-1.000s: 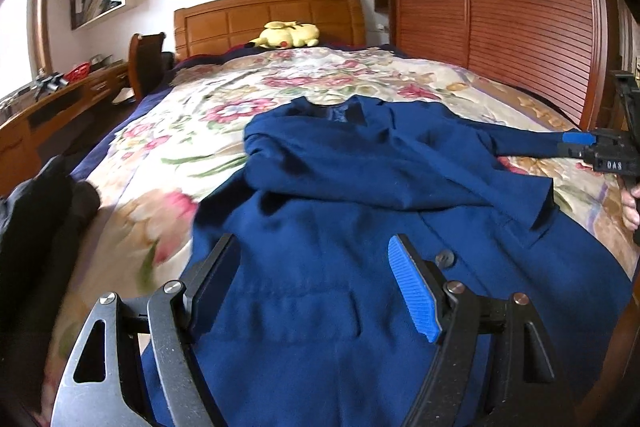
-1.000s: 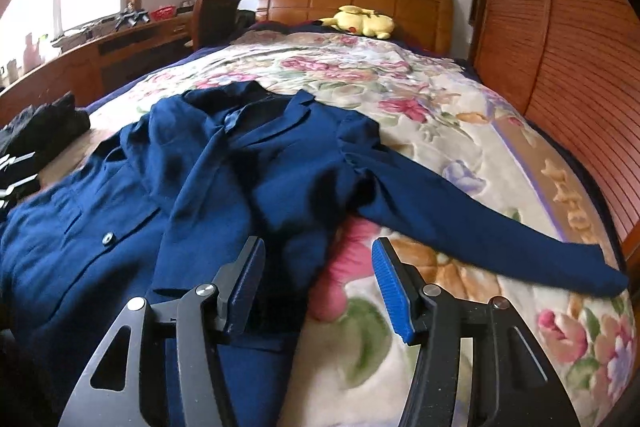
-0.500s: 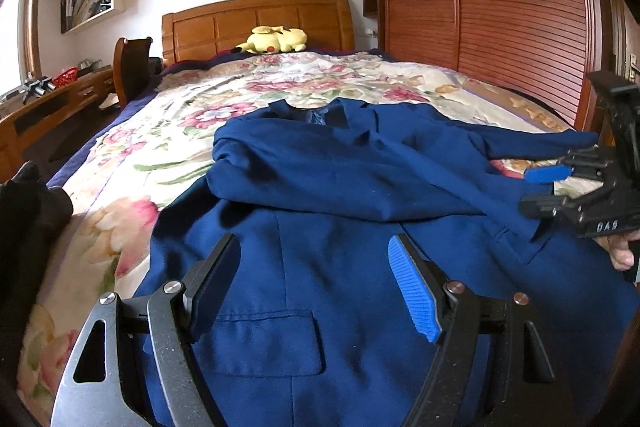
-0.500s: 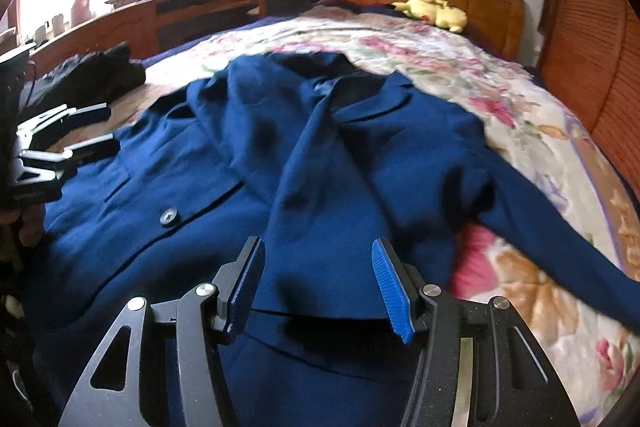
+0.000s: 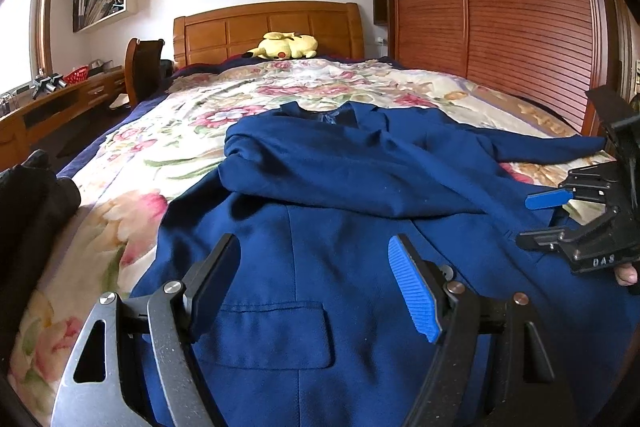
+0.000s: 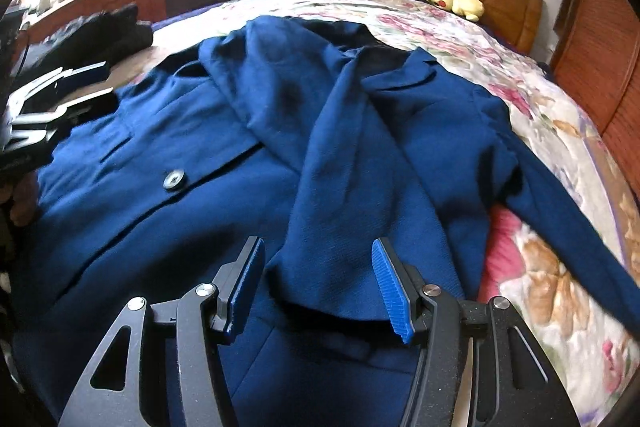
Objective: Fold large clothes
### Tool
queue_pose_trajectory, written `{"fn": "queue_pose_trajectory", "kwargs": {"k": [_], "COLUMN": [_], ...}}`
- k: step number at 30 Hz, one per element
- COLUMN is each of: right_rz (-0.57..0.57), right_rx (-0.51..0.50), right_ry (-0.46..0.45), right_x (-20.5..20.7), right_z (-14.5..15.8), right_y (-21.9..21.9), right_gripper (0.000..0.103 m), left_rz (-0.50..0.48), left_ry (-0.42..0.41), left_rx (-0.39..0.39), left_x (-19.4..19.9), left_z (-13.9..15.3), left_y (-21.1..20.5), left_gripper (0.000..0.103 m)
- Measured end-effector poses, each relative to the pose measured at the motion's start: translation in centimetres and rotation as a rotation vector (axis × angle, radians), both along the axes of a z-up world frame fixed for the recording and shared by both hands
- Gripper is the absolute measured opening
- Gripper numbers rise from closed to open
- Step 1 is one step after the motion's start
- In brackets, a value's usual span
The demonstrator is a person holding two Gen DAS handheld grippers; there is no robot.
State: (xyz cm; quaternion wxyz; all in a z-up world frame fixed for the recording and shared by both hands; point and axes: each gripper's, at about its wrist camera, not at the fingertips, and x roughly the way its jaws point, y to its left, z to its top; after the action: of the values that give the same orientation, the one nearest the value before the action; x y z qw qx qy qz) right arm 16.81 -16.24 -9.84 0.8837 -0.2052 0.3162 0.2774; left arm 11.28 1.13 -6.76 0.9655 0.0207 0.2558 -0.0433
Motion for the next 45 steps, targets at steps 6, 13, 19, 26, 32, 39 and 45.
{"fn": "queue_pose_trajectory", "kwargs": {"k": [6,13,19,26,32,39,45], "right_rz": [-0.007,-0.050,-0.273,-0.467,-0.669,-0.809,-0.945], "right_rx": [-0.034,-0.009,0.103,0.160,0.185,0.145,0.196], "right_ry": [-0.009,-0.067,-0.114,-0.125,-0.076,-0.070,-0.076], "right_x": [-0.7,-0.5,3.2,6.8,9.5,10.5,10.7], "right_z": [-0.4,1.5,5.2,6.2,4.2,3.1,3.8], "right_y": [-0.1,-1.6,-6.9,-13.7,-22.3,-30.1,-34.9], "right_gripper": [0.057,0.006,0.011,0.066,0.066,0.066,0.073], "left_rz": [0.001,0.016,0.019,0.017,0.016,0.013,0.013], "left_ry": [-0.007,-0.008,-0.013,-0.019,-0.021,-0.022,-0.017], "left_rx": [-0.031,-0.070,-0.066,-0.066,-0.058,-0.045,-0.043], "left_x": [-0.2,-0.2,-0.3,-0.5,-0.5,-0.5,-0.6], "left_z": [-0.1,-0.2,-0.3,-0.4,-0.4,-0.4,-0.4], "left_y": [0.5,1.2,1.1,1.1,0.9,0.7,0.6], "left_gripper": [0.077,0.077,0.077,0.077,0.077,0.077,0.077]}}
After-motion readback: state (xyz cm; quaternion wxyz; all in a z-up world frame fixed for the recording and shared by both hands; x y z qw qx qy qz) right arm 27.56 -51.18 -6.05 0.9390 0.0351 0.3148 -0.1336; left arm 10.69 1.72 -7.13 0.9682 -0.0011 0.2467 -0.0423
